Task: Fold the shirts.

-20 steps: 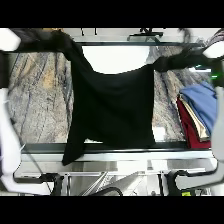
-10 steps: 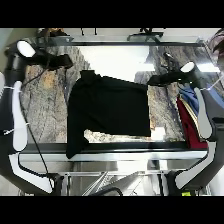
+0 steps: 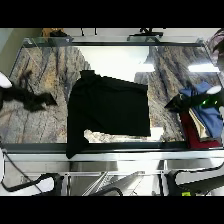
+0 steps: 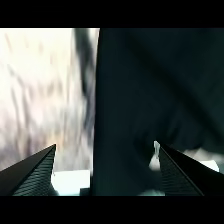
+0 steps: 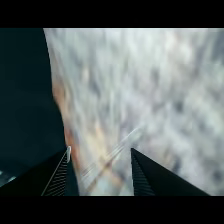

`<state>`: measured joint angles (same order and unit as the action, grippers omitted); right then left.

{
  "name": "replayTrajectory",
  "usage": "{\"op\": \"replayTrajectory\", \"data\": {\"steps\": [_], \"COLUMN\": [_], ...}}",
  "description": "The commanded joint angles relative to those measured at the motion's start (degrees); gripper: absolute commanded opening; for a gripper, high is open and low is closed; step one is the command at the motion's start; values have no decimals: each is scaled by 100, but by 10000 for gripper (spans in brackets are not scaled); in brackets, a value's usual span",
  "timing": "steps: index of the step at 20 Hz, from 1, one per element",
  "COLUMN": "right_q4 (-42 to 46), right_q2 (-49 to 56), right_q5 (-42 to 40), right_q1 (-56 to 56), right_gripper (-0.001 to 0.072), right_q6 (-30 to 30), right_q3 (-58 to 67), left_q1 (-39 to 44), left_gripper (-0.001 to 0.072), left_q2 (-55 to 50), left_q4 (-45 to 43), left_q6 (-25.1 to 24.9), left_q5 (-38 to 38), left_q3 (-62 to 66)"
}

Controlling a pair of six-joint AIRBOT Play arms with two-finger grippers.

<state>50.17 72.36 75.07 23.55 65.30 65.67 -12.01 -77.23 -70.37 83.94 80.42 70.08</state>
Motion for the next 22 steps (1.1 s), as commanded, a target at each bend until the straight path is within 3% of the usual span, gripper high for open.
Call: {"op": "replayTrajectory", "data": {"steps": [1, 4, 13, 19, 20, 22], "right_q4": [-754, -881, -841, -839, -841, -846], "right_q2": [-402, -400, -374, -372, -372, -378], "right_q5": [-214, -352, -914, -907, -887, -807], "right_q1": [107, -192, -973, -1578, -1650, -1727], "right_gripper": [422, 418, 417, 417, 417, 415], "right_q6": [-479, -704, -708, -708, -708, -717], "right_q3": [-1460, -1906, -1996, -1996, -1996, -1996], "left_q1": [-76, -74, -24, 999, 1088, 1126], "left_gripper": [690, 690, 690, 690, 656, 408], "left_q2": [831, 1088, 1161, 1161, 1163, 1163], "left_q4": [271, 1003, 1154, 1196, 1196, 1191], "left_q6": [-223, -470, -509, -313, -282, -284], "left_q5": [-715, -1370, -2282, -2920, -2970, -2944], "left_q3": [-2120, -3021, -3877, -3869, -3869, -3866]}}
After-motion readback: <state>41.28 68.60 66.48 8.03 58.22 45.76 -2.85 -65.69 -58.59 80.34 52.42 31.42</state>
